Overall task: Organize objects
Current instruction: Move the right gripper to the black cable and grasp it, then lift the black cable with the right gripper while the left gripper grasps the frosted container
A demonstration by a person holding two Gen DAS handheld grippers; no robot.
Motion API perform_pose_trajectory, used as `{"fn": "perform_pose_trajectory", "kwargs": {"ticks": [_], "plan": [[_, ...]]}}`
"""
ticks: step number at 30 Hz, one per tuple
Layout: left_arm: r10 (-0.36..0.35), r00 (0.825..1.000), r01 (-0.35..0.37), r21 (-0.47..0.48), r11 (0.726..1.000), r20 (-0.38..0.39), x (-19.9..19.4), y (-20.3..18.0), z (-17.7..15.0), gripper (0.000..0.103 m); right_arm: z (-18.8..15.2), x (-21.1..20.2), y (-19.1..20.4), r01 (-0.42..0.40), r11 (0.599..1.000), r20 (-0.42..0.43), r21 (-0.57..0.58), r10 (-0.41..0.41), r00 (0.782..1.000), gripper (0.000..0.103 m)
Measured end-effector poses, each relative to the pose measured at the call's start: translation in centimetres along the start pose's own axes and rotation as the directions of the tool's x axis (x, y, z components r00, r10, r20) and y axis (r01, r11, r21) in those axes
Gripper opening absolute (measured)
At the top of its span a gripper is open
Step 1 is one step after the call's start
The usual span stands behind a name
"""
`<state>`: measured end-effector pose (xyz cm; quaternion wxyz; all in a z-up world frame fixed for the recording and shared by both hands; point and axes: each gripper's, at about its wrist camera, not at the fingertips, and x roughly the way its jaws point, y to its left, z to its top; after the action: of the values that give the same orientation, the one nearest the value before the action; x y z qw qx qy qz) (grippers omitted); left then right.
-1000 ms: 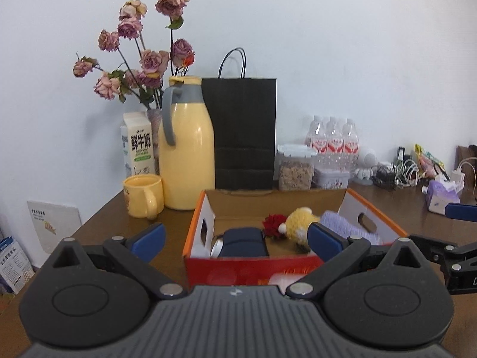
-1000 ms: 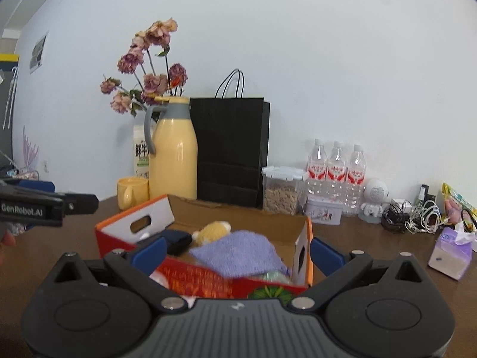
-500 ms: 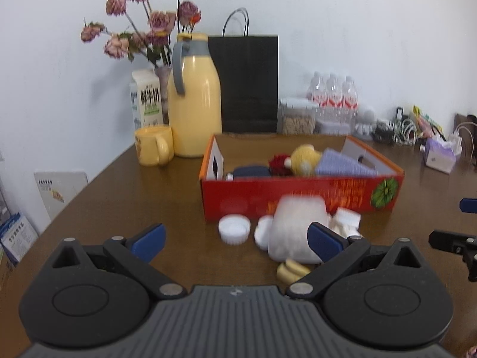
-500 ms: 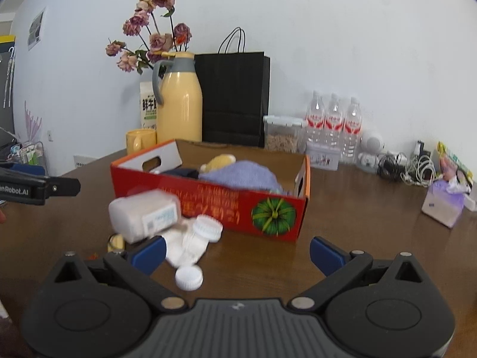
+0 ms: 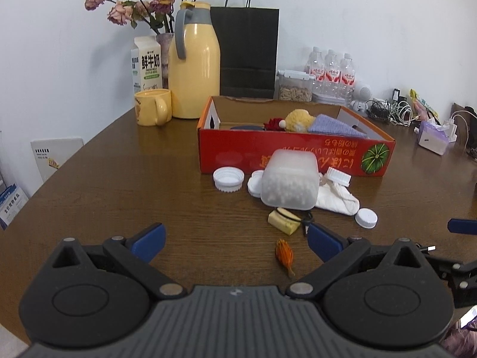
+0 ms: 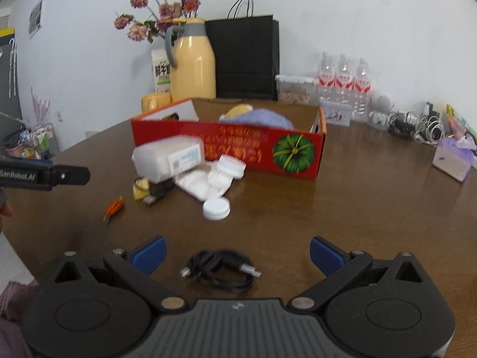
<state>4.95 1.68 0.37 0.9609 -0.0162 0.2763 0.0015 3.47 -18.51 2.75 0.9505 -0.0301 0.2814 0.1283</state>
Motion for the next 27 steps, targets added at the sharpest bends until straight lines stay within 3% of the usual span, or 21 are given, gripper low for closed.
{"fn": "perform_pose_trajectory", "kwargs": {"ticks": [6, 9, 12, 15, 27], "plan": [[-0.001, 1.0, 0.001, -0.006, 1.0, -0.011, 0.3, 0.1, -0.2, 0.103, -0.4, 0.7, 0.4, -0.003, 1.0, -0.028, 0.001, 0.003, 1.0, 0.102], [-0.003, 1.0, 0.003, -0.01, 1.0, -0.019, 0.5, 0.2, -0.3, 0.103, -0.5, 1.0, 0.2, -0.007, 1.0, -0.042, 0.013, 0.008, 0.999, 0.096], [-0.007, 1.0, 0.007, -0.013, 1.0, -0.03, 0.9, 0.2, -0.4, 0.103, -0.8, 1.4, -0.1, -0.032, 0.999, -0.059, 0.033, 0.034, 0.998, 0.083], [-0.01, 0.999, 0.01, -0.012, 1.0, -0.038, 1.0, 0.1, -0.6, 0.103, -1.0, 1.4, -0.1, -0.035, 0.999, -0.055, 0.031, 0.037, 0.998, 0.061], [-0.005, 0.999, 0.004, -0.013, 1.0, -0.043, 1.3, 0.0, -0.5, 0.103, -0.7, 1.7, -0.7, -0.052, 0.996, -0.033, 0.065, 0.055, 0.998, 0.049]]}}
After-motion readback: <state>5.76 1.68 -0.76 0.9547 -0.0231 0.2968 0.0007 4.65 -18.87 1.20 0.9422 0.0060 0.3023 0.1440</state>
